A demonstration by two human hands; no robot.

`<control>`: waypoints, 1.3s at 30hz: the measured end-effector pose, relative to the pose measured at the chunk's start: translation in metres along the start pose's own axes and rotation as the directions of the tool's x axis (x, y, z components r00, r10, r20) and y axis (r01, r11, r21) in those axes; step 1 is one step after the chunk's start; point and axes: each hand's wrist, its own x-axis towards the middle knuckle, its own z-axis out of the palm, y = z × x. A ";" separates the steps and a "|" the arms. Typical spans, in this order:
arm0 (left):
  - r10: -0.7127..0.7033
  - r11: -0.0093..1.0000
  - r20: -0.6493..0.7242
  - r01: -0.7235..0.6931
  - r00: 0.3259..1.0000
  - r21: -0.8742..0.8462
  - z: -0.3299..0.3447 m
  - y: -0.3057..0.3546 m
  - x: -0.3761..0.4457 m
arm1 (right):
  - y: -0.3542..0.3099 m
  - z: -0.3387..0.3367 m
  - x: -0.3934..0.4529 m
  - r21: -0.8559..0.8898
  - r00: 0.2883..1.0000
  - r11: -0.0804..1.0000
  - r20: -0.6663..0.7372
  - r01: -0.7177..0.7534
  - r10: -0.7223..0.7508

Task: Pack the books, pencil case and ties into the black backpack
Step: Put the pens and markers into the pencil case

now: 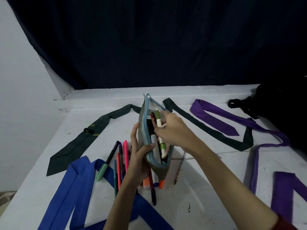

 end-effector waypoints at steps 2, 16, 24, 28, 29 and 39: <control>-0.013 1.000 0.007 0.013 1.000 0.008 0.000 0.000 0.000 | 0.003 0.002 0.000 -0.070 0.998 0.996 -0.015 0.060 -0.061; 0.003 0.999 -0.026 -0.002 1.000 0.037 -0.012 0.021 -0.002 | 0.126 0.000 -0.013 -0.469 0.896 0.765 -0.184 -0.441 0.404; -0.001 1.000 -0.081 0.002 0.997 0.007 -0.020 0.028 -0.004 | 0.126 0.014 -0.001 0.269 0.901 0.906 -0.201 -0.328 0.385; -0.002 1.000 -0.093 0.005 0.996 0.027 -0.020 0.028 -0.003 | 0.123 0.043 0.010 -0.125 0.933 0.925 -0.086 -0.359 0.351; -0.004 1.000 -0.095 0.007 0.995 0.029 -0.020 0.027 -0.003 | 0.121 0.051 0.011 -0.231 0.928 0.899 -0.068 -0.372 0.367; -0.031 0.999 -0.053 0.031 0.998 0.015 -0.018 0.022 -0.004 | 0.115 0.018 0.016 0.079 0.912 0.928 -0.171 -0.365 0.373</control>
